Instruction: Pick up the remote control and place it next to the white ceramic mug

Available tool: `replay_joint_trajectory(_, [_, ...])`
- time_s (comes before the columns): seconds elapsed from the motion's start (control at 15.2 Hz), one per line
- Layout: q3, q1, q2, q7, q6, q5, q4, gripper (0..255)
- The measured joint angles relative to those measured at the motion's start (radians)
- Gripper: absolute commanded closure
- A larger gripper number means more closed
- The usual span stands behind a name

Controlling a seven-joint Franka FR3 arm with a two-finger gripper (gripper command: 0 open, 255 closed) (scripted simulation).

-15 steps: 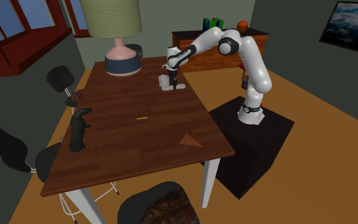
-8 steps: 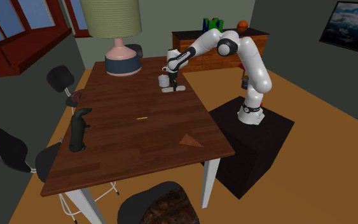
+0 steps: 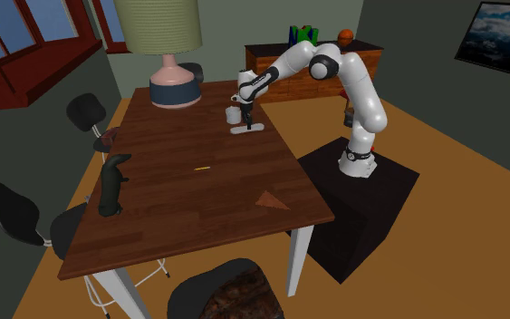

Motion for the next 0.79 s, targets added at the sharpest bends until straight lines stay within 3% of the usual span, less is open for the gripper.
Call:
replay_joint_trajectory(0.33, [-0.017,0.012,-0.057,0.018,-0.075,-0.027,0.022,0])
replay_joint_trajectory(0.79, [-0.021,0.013,-0.068,0.020,-0.094,-0.032,0.029,0])
